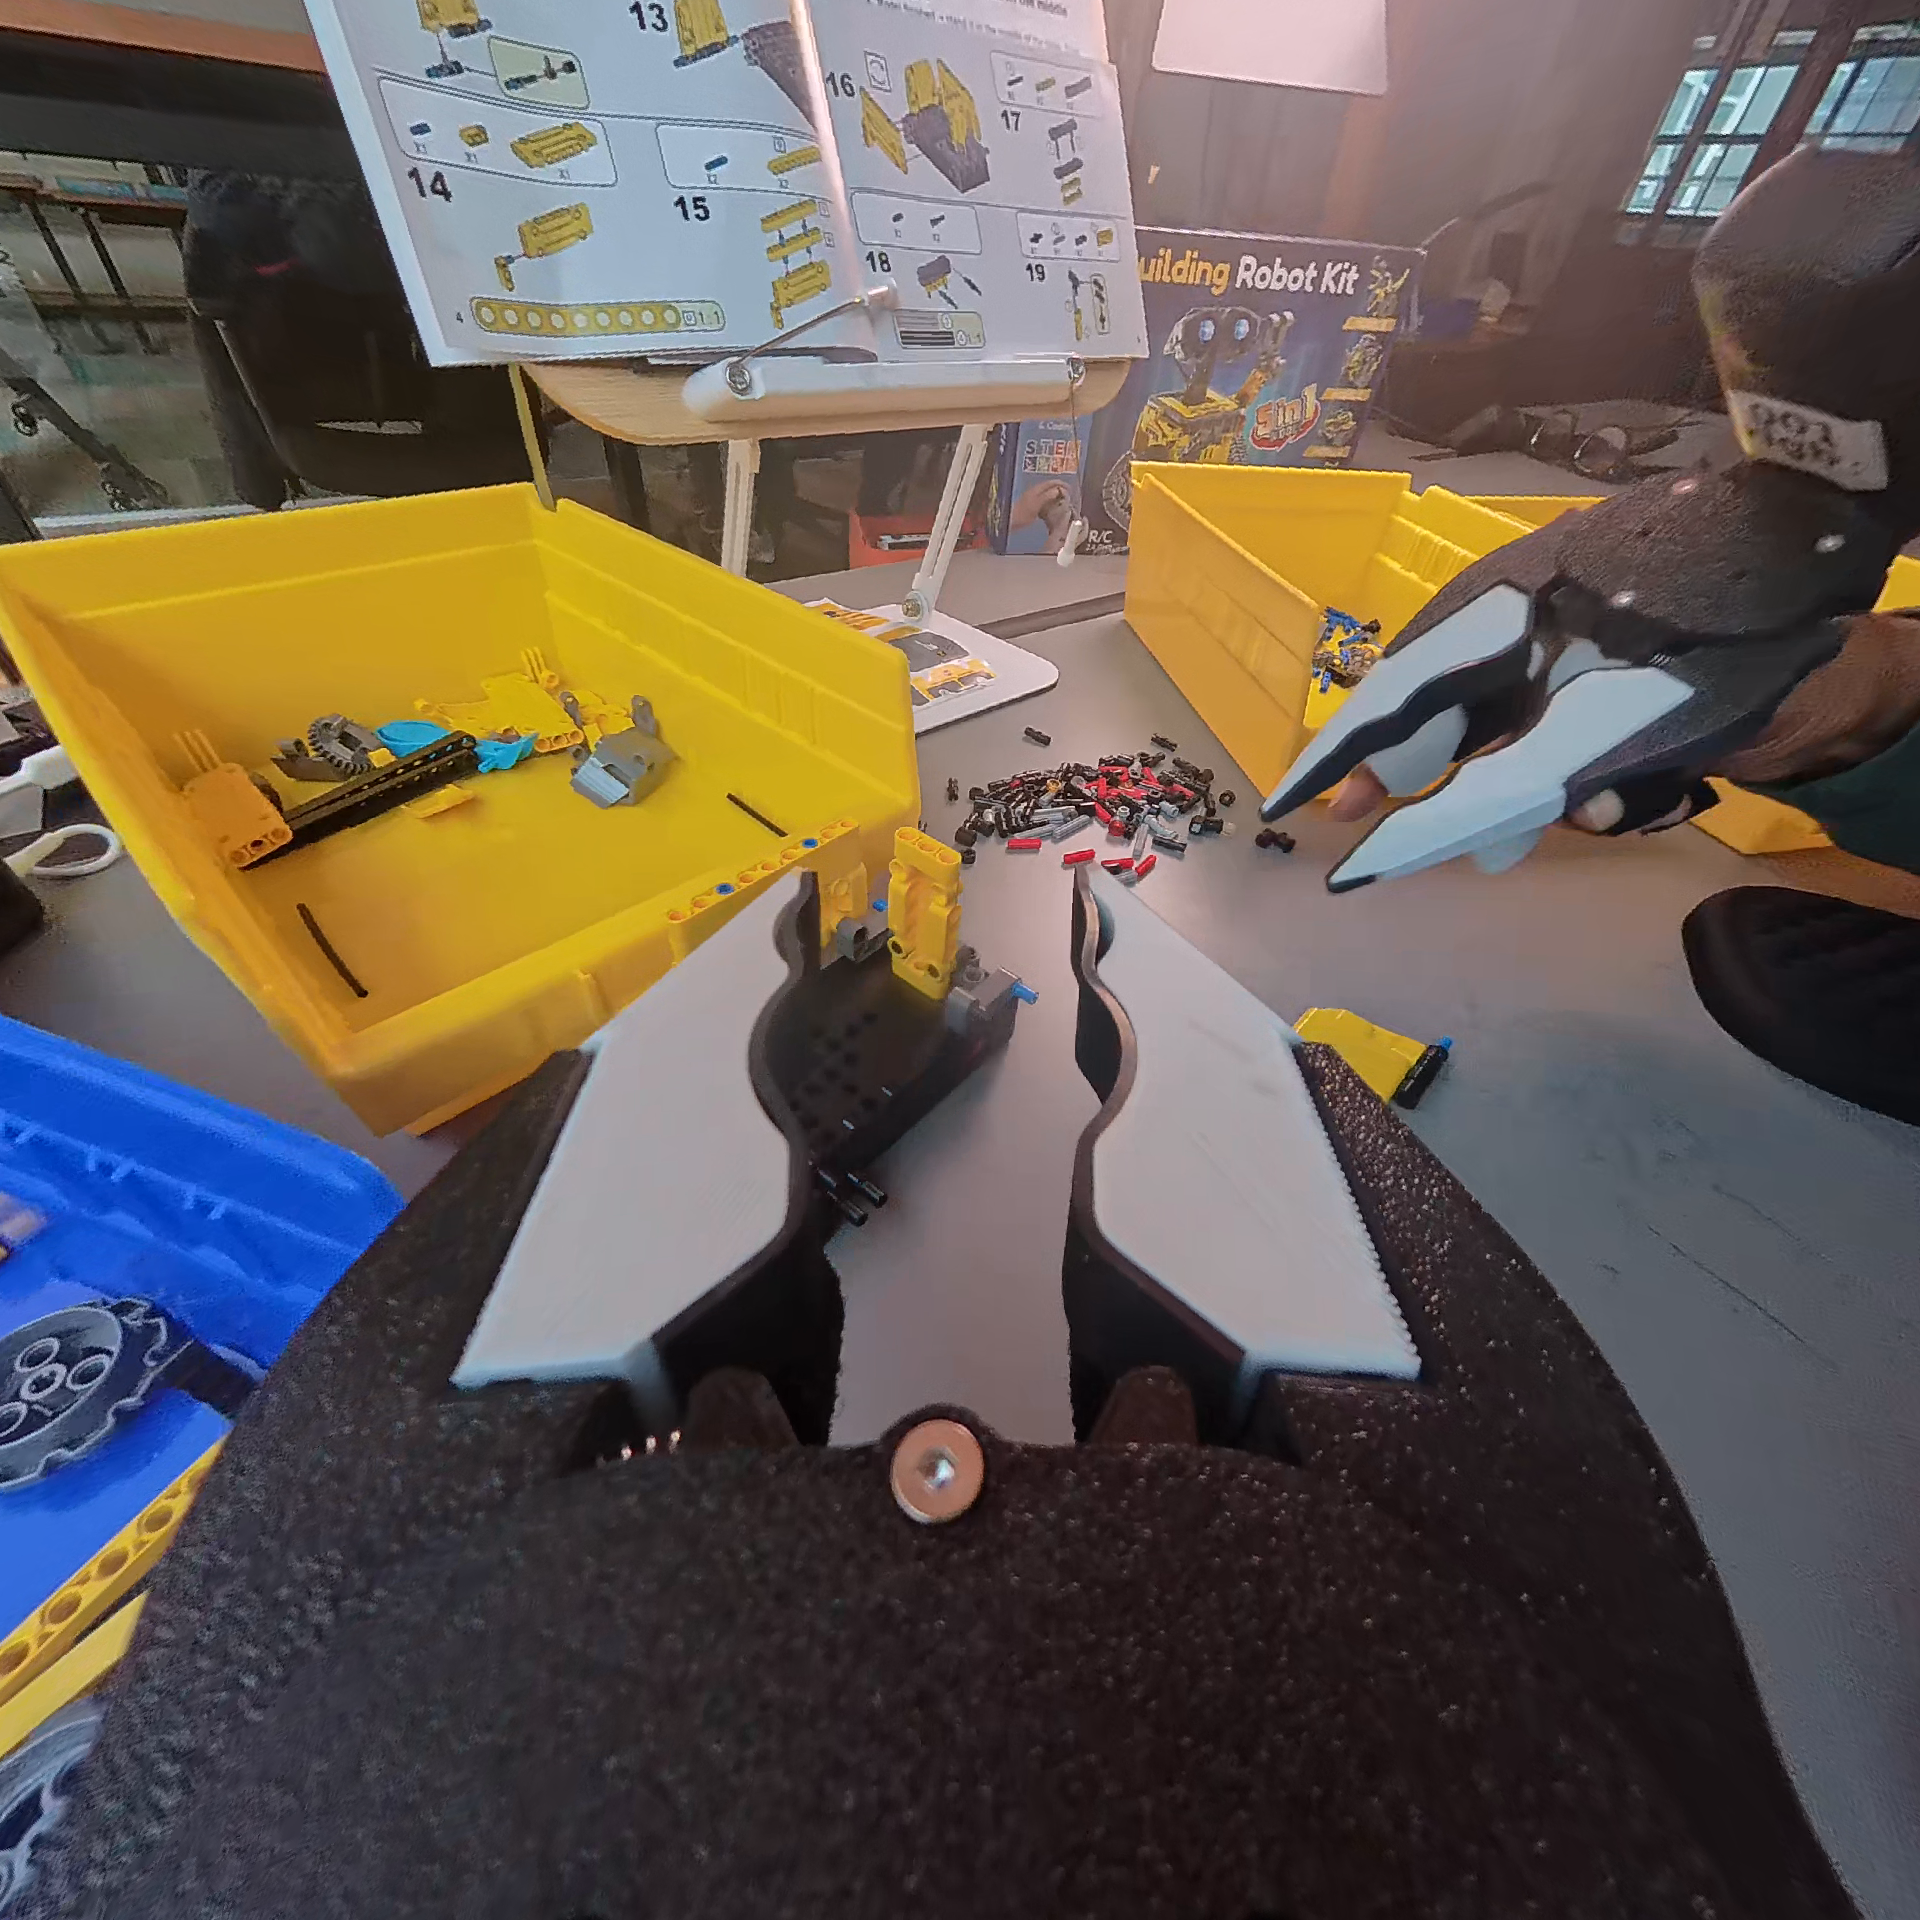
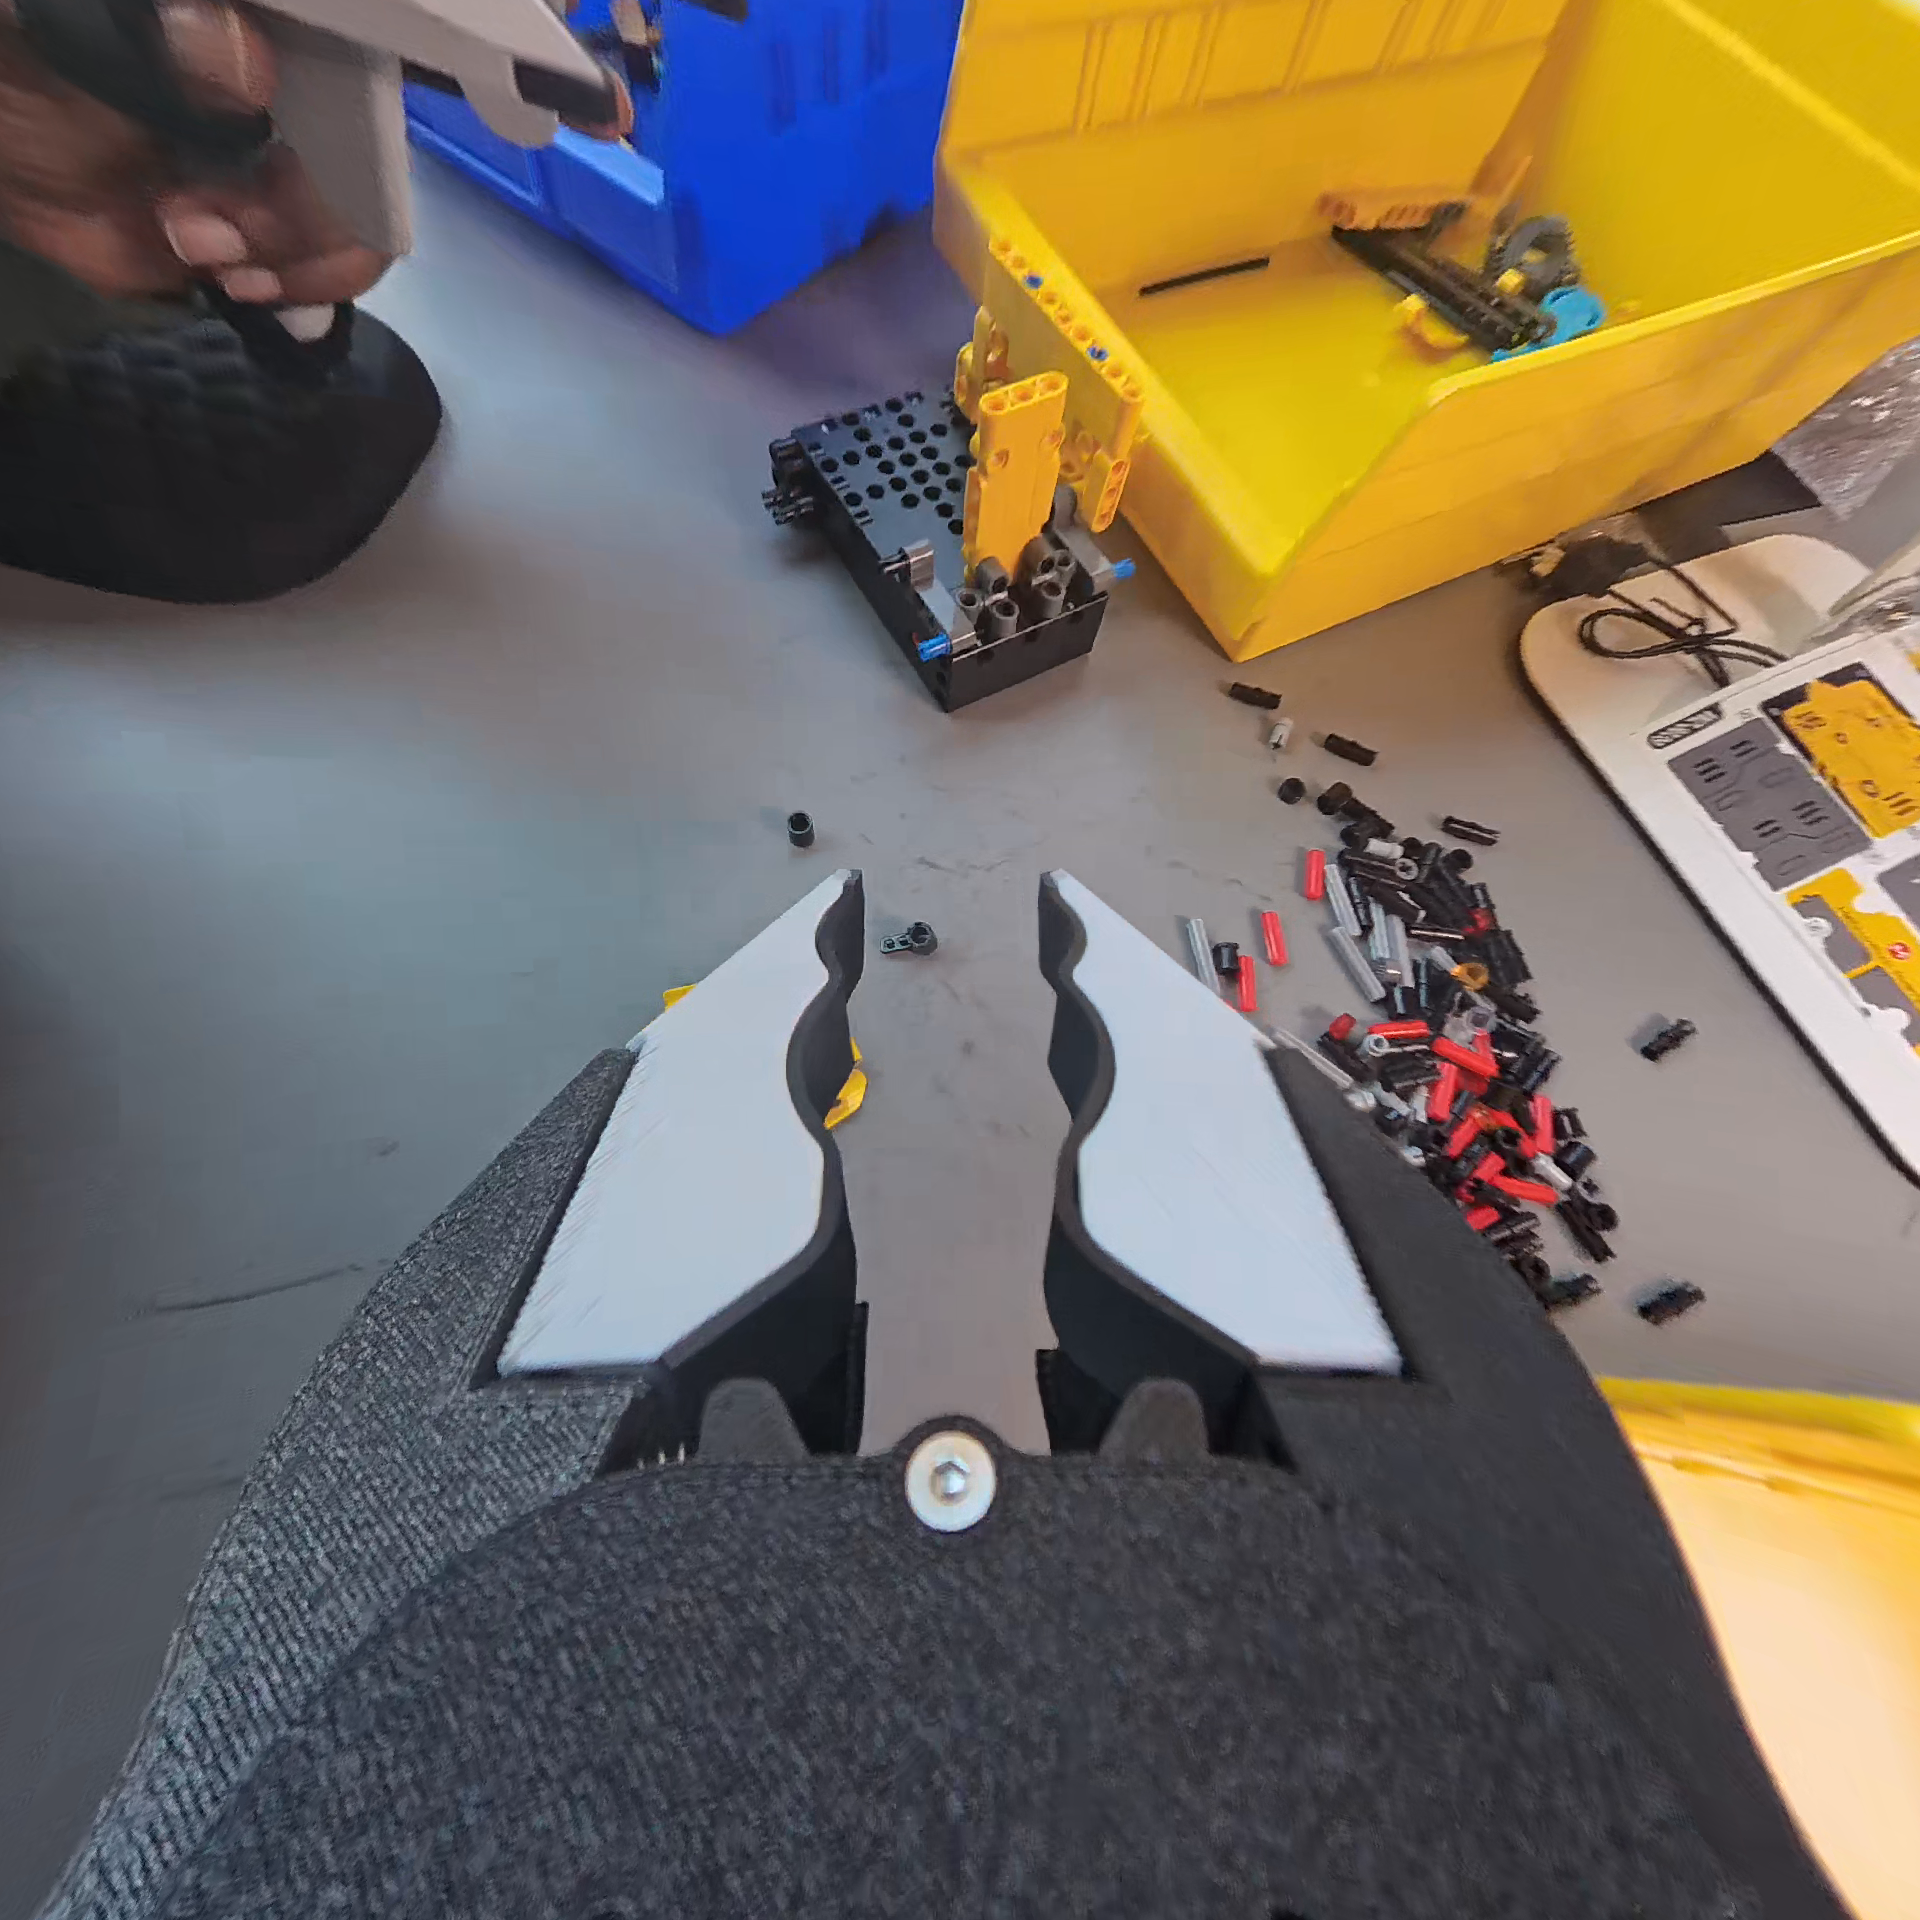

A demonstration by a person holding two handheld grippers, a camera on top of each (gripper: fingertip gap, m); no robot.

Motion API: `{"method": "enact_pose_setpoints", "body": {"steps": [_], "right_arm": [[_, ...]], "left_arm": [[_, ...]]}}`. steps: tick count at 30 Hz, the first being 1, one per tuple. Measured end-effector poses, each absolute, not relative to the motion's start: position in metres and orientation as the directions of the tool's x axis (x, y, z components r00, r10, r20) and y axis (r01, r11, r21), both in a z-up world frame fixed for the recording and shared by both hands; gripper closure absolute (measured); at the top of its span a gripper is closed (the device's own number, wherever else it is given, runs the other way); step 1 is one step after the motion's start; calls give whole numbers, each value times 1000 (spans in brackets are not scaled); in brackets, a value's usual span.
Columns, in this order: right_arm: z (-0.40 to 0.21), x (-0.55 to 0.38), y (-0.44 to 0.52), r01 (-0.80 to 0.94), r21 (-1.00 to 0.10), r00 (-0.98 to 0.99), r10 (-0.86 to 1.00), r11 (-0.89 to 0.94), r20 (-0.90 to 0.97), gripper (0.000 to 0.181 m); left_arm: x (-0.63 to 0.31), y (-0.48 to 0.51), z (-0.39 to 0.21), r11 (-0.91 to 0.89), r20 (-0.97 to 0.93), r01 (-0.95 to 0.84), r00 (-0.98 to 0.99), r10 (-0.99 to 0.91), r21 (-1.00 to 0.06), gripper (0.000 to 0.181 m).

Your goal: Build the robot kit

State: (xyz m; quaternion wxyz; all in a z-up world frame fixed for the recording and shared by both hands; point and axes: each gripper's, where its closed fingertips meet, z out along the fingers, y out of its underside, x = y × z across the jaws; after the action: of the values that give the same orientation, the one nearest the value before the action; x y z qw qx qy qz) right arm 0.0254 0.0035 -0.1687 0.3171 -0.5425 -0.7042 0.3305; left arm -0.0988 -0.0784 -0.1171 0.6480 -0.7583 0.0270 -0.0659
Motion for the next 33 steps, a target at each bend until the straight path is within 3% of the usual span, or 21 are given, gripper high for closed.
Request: {"method": "enact_pose_setpoints", "body": {"steps": [11,20,26,33], "right_arm": [[-88,122,45,389,-915,87,984,110,155,145],[-59,252,130,441,-898,411,887,12,213,150],[-85,340,199,607,-789,533,786,-96,314,157],[-153,411,255,807,-533,495,782,-253,378,164]], "left_arm": [[-105,-81,-125,-139,87,70,989,-119,-988,135],[-103,-80,-128,-147,77,59,990,-120,-987,136],[-104,-79,-129,-155,73,55,991,-113,-986,136],[-102,-78,-131,-164,52,34,993,-107,-986,137]]}}
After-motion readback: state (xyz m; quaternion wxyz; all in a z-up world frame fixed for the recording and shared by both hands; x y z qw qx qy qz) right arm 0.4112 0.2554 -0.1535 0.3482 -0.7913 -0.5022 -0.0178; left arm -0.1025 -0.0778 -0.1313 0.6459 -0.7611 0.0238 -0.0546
